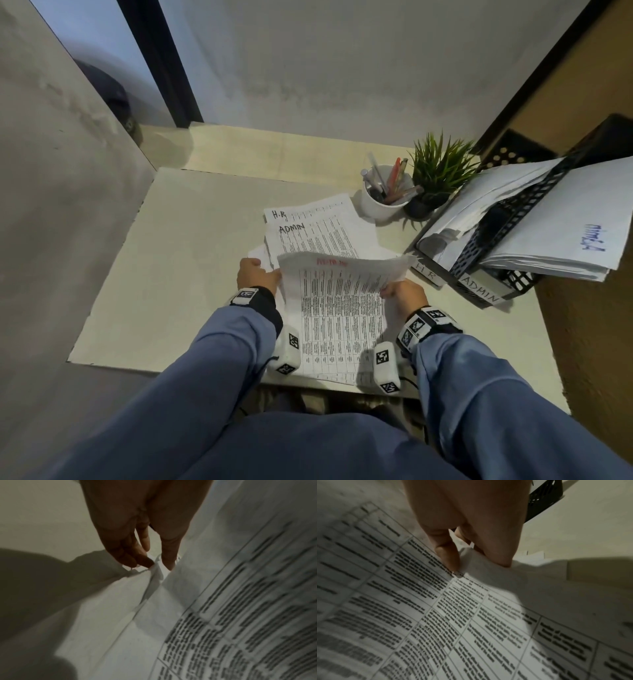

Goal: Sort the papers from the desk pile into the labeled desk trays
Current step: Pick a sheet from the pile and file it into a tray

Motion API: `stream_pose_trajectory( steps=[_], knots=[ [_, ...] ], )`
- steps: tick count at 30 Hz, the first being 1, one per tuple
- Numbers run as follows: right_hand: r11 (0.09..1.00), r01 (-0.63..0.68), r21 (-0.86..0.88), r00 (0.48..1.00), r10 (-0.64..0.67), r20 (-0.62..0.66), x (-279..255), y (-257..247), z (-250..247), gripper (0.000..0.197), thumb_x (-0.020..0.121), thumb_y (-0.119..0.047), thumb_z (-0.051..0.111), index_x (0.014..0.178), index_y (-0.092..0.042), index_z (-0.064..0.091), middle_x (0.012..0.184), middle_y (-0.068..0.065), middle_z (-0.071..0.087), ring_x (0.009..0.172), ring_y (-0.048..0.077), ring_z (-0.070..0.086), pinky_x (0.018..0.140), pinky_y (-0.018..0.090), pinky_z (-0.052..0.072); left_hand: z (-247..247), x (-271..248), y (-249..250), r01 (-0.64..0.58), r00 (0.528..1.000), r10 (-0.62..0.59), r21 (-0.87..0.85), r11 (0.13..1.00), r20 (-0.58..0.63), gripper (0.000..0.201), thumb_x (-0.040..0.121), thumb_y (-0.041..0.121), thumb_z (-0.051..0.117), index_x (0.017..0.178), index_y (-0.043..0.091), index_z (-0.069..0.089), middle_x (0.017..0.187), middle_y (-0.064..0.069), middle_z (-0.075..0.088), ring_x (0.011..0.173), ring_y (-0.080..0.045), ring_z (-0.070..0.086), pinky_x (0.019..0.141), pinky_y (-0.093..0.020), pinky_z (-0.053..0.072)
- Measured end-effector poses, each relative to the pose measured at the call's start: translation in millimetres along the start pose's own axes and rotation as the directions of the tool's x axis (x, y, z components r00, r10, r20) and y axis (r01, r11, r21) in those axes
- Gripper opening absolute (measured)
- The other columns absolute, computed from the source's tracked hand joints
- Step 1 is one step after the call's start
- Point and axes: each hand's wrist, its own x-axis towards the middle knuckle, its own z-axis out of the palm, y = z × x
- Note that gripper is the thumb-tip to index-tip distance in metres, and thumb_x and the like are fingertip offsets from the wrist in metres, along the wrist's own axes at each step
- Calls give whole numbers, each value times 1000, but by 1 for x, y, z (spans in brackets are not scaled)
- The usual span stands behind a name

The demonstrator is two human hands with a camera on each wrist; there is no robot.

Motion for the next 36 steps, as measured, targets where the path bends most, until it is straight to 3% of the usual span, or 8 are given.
stream_pose_trajectory(
  steps=[8, 14, 18, 22, 27, 30, 32, 36],
  knots=[
    [999, -50, 9, 999, 50, 7, -1, 2, -2, 29, 72, 9, 54, 49, -8, 57, 69, 9, 57, 71, 16, 49, 58, 23, 37, -5, -9, 2, -303, 952, 307, 173, 937, 1, 26, 82, 8, 59, 105, 9, 69, 101, -12, 70, 93, -31, 63, 78, -26, 46],
    [975, -99, 198, 995, 102, -4, 2, 6, -1, 24, 62, 10, 52, 48, -8, 58, 76, 12, 60, 79, 22, 52, 74, 31, 43, -11, -9, -7, -432, 899, 436, 260, 864, 47, 31, 89, 10, 49, 112, 15, 69, 91, -15, 72, 81, -31, 64, 73, -29, 50],
    [982, -90, 165, 996, 89, 16, -1, 6, -2, 26, 73, 12, 50, 56, -6, 57, 68, 4, 54, 69, 14, 48, 60, 15, 41, -13, -13, -8, -473, 875, 484, 220, 853, 4, 29, 90, 12, 52, 113, 15, 69, 112, -13, 69, 98, -28, 65, 84, -22, 46],
    [991, -63, 114, 998, 63, -4, 0, 4, -5, 17, 81, 6, 54, 72, 2, 68, 90, 11, 60, 92, 19, 49, 89, 28, 37, -11, -20, -2, -604, 795, 605, 36, 796, -35, 18, 85, 3, 56, 93, 7, 72, 126, -4, 62, 109, -19, 60, 96, -30, 48],
    [987, -18, 161, 997, 29, -66, 0, -8, -12, 23, 83, 6, 49, 68, 4, 66, 88, 18, 63, 88, 27, 56, 90, 31, 40, -7, -32, 6, -506, 850, 524, -195, 840, 51, 31, 85, -7, 42, 66, 14, 56, 103, -5, 70, 95, -13, 61, 75, -2, 43],
    [978, 48, 205, 997, -35, -66, -1, -16, -9, 21, 86, 7, 48, 89, 12, 68, 89, 11, 66, 95, 26, 58, 85, 27, 42, -4, -26, 11, -307, 916, 372, -331, 892, 152, 32, 82, -5, 39, 60, 15, 51, 85, -7, 67, 85, -21, 60, 76, -25, 46],
    [947, 58, 315, 998, -43, -53, -1, -19, -8, 30, 80, 13, 44, 63, 4, 68, 62, -1, 66, 76, 22, 56, 69, 23, 44, -1, -22, 14, -210, 933, 293, -344, 915, 209, 25, 80, 1, 42, 62, 12, 54, 74, -8, 56, 77, -22, 51, 72, -32, 39],
    [965, 107, 239, 993, -90, -78, -11, -32, -8, 17, 82, 8, 52, 83, -1, 66, 66, -1, 50, 67, 15, 47, 48, 1, 35, -5, -27, 22, -88, 921, 254, -477, 874, 296, 37, 85, 44, 48, 97, 12, 63, 103, -7, 65, 99, -26, 59, 92, -39, 45]
  ],
)
